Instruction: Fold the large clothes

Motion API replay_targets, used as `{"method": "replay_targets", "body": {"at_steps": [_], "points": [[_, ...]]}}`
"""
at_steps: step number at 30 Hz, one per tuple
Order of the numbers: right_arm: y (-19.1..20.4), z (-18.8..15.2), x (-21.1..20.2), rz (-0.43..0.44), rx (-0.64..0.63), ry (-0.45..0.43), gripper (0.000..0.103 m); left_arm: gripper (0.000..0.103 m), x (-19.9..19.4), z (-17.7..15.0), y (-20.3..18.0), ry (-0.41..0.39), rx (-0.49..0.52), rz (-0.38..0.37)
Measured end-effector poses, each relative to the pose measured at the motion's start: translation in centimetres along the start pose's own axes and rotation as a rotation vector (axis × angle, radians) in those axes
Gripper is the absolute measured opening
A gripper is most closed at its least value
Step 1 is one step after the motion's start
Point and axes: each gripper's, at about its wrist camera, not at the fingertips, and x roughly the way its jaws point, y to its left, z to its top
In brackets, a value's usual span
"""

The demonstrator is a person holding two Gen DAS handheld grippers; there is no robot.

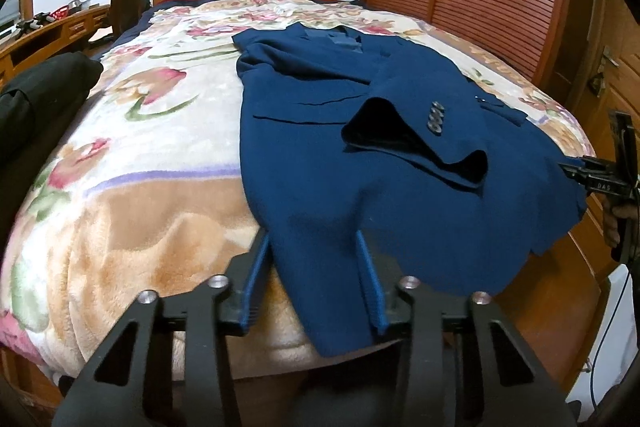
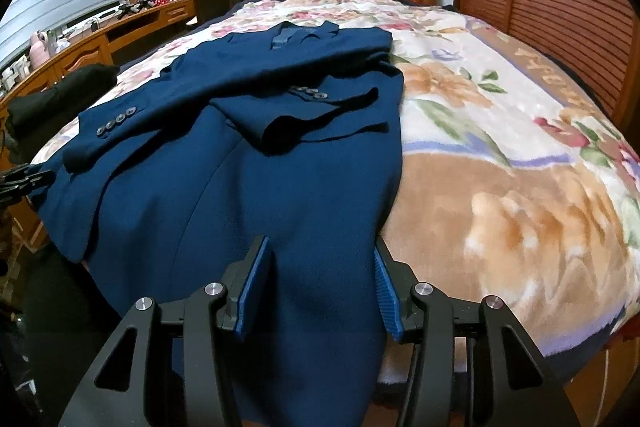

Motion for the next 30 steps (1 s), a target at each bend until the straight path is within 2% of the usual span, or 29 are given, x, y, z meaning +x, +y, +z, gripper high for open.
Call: {"method": "replay_targets", "body": {"at_steps": [5, 8, 9, 11, 12, 14, 15, 22, 30], "points": [[0.4, -0.2, -0.4, 0.005, -0.011, 0.020, 0.051, 0.038, -0.3, -0.2, -0.1, 0.012, 0.012, 0.002], [0.6, -0.1, -0.1, 0.004, -0.008, 0.025, 0.050, 0.023, -0.4, 0.0, -0.1, 0.016, 0.007, -0.014], [0.7, 0.0, 0.0, 0.005, -0.010, 0.026, 0.048, 0.015, -0.6, 0.1, -0.2, 0.016, 0.014, -0.012], [0.9, 0.3, 0.0, 0.019, -0.021, 0.023, 0.033, 0.009, -1.0, 0.4, -0.7, 0.015, 0.037, 0.010], [1.1, 0.6, -0.1, 0.029, -0.023, 0.020, 0.019, 0.006, -1.5, 0.6, -0.9, 0.003, 0.044, 0.017], [1.2, 1.0, -0.3, 0.041, -0.021, 0.017, 0.009, 0.005, -2.8, 1.1, -1.2, -0.031, 0.048, 0.019], [1.2, 1.2, -0.6, 0.052, -0.019, 0.006, 0.007, 0.004, -3.3, 1.3, -1.3, -0.046, 0.048, 0.022], [1.0, 2.9, -3.9, 0.070, 0.000, -0.132, 0.005, 0.003, -6.7, 3.5, -1.5, -0.170, 0.029, 0.018], [0.9, 6.6, -7.6, 0.119, 0.004, -0.265, 0.005, 0.003, -10.2, 8.5, -1.8, -0.279, 0.048, 0.009]]}}
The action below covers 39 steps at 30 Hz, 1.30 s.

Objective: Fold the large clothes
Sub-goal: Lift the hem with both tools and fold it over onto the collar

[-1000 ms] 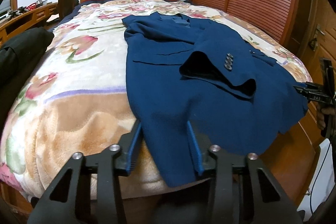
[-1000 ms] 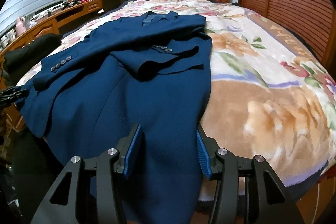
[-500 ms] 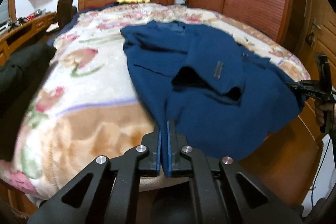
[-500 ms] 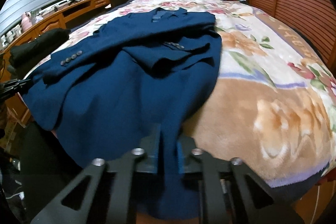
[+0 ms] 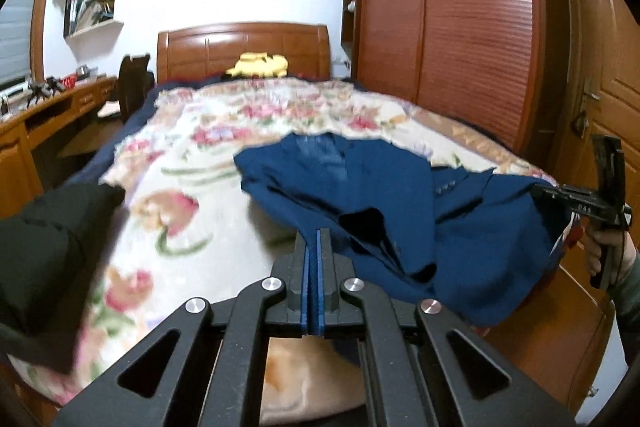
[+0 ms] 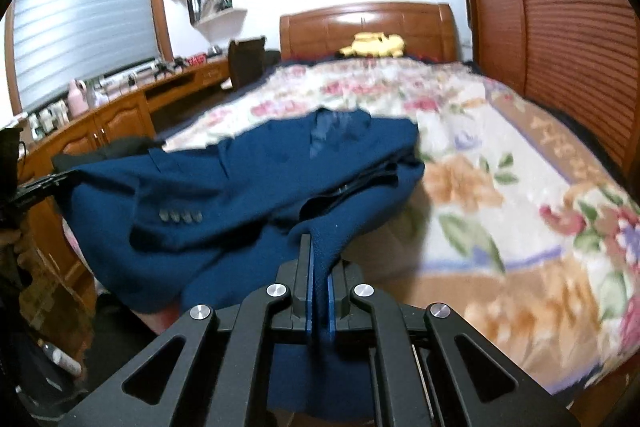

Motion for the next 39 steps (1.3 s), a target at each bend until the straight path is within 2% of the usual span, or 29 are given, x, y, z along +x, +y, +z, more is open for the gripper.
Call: {"method": "replay_targets", "body": {"at_steps": [6, 14, 20, 29, 33, 36, 39], "points": [[1.8, 2.7, -3.4, 0.024, -0.051, -0.097, 0.004, 0.003, -3.0, 3.5, -0.3, -0.091, 0.020, -0.006], [3.9, 4.5, -8.4, 0.055, -0.108, -0.195, 0.004, 0.003, -5.1, 7.2, -0.4, -0.152, 0.038, -0.006], [4.4, 4.7, -10.4, 0.040, -0.134, -0.228, 0.004, 0.003, -6.9, 9.7, -0.7, -0.187, 0.034, -0.001], [4.9, 4.7, -13.4, 0.014, -0.172, -0.270, 0.004, 0.003, -10.0, 11.0, -1.4, -0.245, 0.041, -0.001], [4.6, 4.6, -13.7, 0.008, -0.175, -0.278, 0.004, 0.003, -9.4, 11.2, -0.7, -0.243, 0.026, 0.015], [4.1, 4.7, -12.3, 0.002, -0.168, -0.264, 0.004, 0.003, -7.3, 10.9, 0.2, -0.214, 0.021, 0.061], [3.8, 5.0, -9.6, -0.012, -0.159, -0.219, 0.004, 0.003, -4.0, 10.1, 1.8, -0.153, 0.003, 0.103]]}}
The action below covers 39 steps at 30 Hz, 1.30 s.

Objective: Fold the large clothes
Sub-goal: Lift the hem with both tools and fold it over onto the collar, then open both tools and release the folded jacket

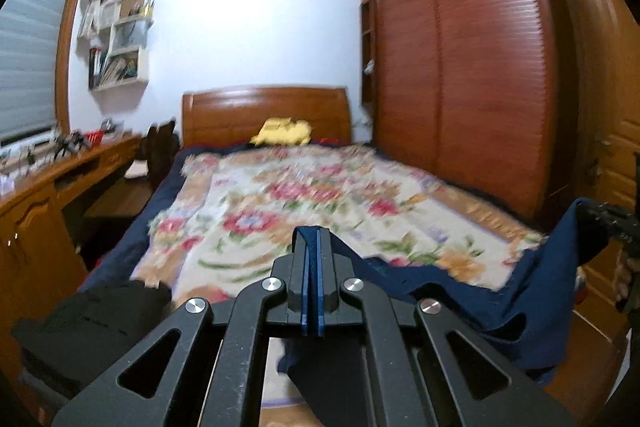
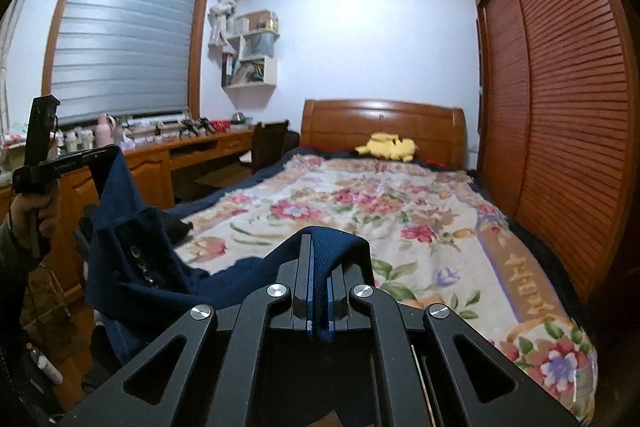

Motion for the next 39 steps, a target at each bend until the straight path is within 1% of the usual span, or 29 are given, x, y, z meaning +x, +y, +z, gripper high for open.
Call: {"method": "replay_targets", "body": {"at_steps": [1, 6, 8, 11, 15, 21, 23, 26, 30, 33, 35, 37, 38, 39], "points": [[0.0, 0.1, 0.8, -0.001, 0.005, 0.012, 0.004, 0.003, 1.4, -0.7, 0.6, 0.029, -0.011, 0.011], [-0.5, -0.8, 8.5, -0.029, 0.015, 0.101, 0.004, 0.003, 7.8, -4.4, 2.9, 0.150, -0.062, 0.066], [-0.8, -1.2, 11.7, -0.040, 0.032, 0.135, 0.004, 0.003, 9.8, -5.6, 3.5, 0.185, -0.072, 0.085], [-1.0, -1.4, 16.2, -0.066, 0.039, 0.176, 0.004, 0.003, 12.7, -6.9, 4.5, 0.216, -0.087, 0.101], [-1.7, -0.5, 21.0, -0.101, 0.039, 0.221, 0.004, 0.003, 16.6, -7.2, 5.1, 0.241, -0.078, 0.107], [-2.5, 1.5, 27.3, -0.131, 0.010, 0.236, 0.004, 0.003, 23.1, -7.0, 6.5, 0.263, -0.108, 0.113], [-2.9, 2.5, 29.7, -0.156, 0.007, 0.234, 0.004, 0.003, 25.1, -7.0, 6.8, 0.274, -0.119, 0.114], [-3.4, 3.0, 33.1, -0.212, -0.005, 0.256, 0.004, 0.003, 27.9, -6.8, 7.1, 0.288, -0.133, 0.103], [-3.9, 2.3, 37.4, -0.288, -0.005, 0.321, 0.004, 0.003, 29.3, -5.9, 6.6, 0.278, -0.117, 0.103], [-3.0, 0.9, 39.4, -0.311, 0.000, 0.390, 0.004, 0.003, 29.2, -5.9, 6.2, 0.288, -0.130, 0.068], [-3.1, 0.6, 41.0, -0.302, 0.007, 0.430, 0.004, 0.010, 28.8, -6.3, 6.0, 0.299, -0.138, 0.045], [-2.6, 0.4, 41.0, -0.277, 0.016, 0.449, 0.004, 0.028, 28.0, -6.9, 5.7, 0.291, -0.129, 0.048], [-2.2, 0.5, 40.6, -0.274, 0.017, 0.443, 0.004, 0.031, 27.4, -7.2, 5.6, 0.284, -0.124, 0.051], [-1.6, 0.7, 40.0, -0.275, 0.012, 0.433, 0.010, 0.039, 26.7, -7.7, 5.5, 0.277, -0.117, 0.049]]}}
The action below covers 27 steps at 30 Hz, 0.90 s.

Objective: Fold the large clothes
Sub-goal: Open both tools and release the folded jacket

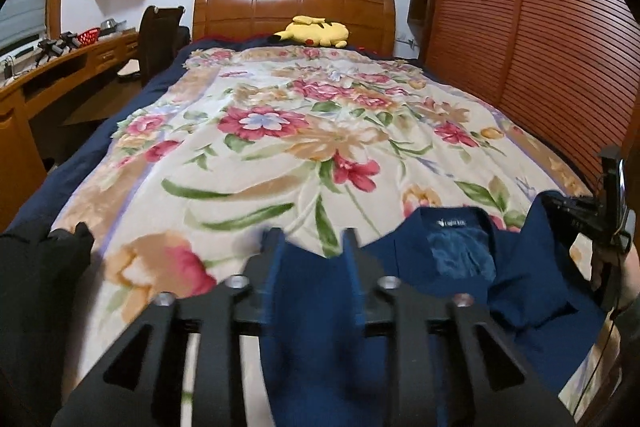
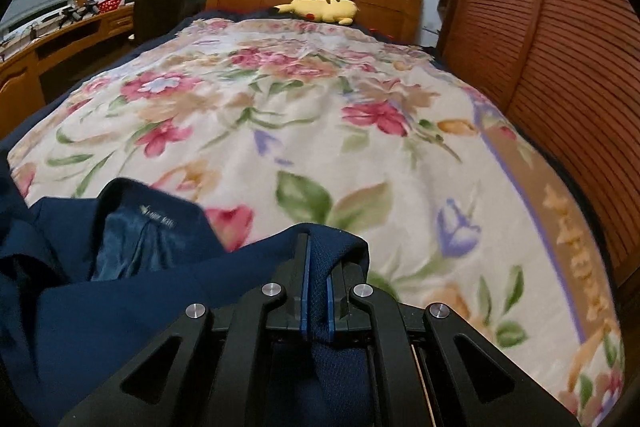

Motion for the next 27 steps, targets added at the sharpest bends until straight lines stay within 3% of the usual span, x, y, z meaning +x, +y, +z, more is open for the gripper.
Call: {"method": "replay_targets", "body": {"at_steps": [2, 3, 4, 6, 10, 17, 26, 27], "points": [[0.3, -0.2, -1.4, 0.008, -0.007, -0.009, 0.024, 0.045, -0.9, -1.1, 0.0, -0.001, 0.010, -0.007], [0.5, -0.5, -2.1, 0.018, -0.011, -0.016, 0.037, 0.052, -1.4, -1.8, 0.0, -0.002, 0.017, -0.011], [0.4, -1.0, -2.9, 0.032, -0.018, -0.028, 0.049, 0.062, -1.9, -2.6, 0.0, 0.002, 0.026, -0.017], [1.1, -1.6, -4.8, 0.043, -0.043, -0.051, 0.058, 0.081, -2.9, -4.1, 0.1, -0.001, 0.035, -0.027], [2.7, -3.9, -8.3, 0.121, -0.103, -0.078, 0.059, 0.083, -4.3, -7.5, 0.1, 0.010, 0.053, -0.025], [5.3, -8.3, -11.6, 0.238, -0.214, -0.023, 0.059, 0.083, -5.2, -11.1, -0.3, 0.025, 0.043, -0.053], [3.9, -8.8, -11.4, 0.204, -0.242, 0.049, 0.059, 0.083, -4.8, -13.3, -0.9, -0.011, 0.098, -0.007], [3.7, -8.8, -11.4, 0.200, -0.241, 0.055, 0.056, 0.083, -4.8, -13.5, -0.9, -0.015, 0.099, -0.005]]}}
